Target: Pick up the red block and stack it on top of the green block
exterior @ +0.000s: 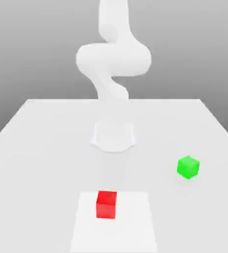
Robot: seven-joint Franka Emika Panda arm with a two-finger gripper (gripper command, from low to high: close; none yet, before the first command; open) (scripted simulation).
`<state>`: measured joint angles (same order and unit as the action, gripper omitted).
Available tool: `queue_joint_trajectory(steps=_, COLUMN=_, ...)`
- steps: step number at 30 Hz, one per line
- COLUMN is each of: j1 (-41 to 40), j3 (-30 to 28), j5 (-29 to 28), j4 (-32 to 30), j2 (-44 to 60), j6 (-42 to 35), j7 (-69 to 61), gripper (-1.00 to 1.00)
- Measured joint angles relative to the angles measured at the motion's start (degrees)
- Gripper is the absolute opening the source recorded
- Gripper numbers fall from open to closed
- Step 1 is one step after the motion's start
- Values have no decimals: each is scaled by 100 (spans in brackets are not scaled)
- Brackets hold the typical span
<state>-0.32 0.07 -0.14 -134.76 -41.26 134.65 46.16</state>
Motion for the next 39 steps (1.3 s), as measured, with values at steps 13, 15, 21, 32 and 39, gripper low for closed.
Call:
queue_joint_trajectory(steps=13, j1=-150, j3=-33, j5=-57, j4=-1728, j2=2801, j6=1722, j7=175, gripper=0)
queue_joint_trajectory(steps=15, j1=-163, j3=-46, j5=-49, j4=-1987, j2=3217, j6=1979, j7=190, gripper=0)
queue_joint_trajectory(steps=21, j1=-187, j3=-63, j5=28, j4=-2461, j2=4464, j6=2842, j7=177, gripper=0)
queue_joint_trajectory(steps=32, j1=-218, j3=-26, j5=37, j4=-2333, j2=5526, j6=3744, j7=174, gripper=-100)
queue_joint_trajectory(steps=39, j1=-231, j3=-22, j5=15, j4=-2502, j2=4356, j6=2743, j7=190, gripper=-100)
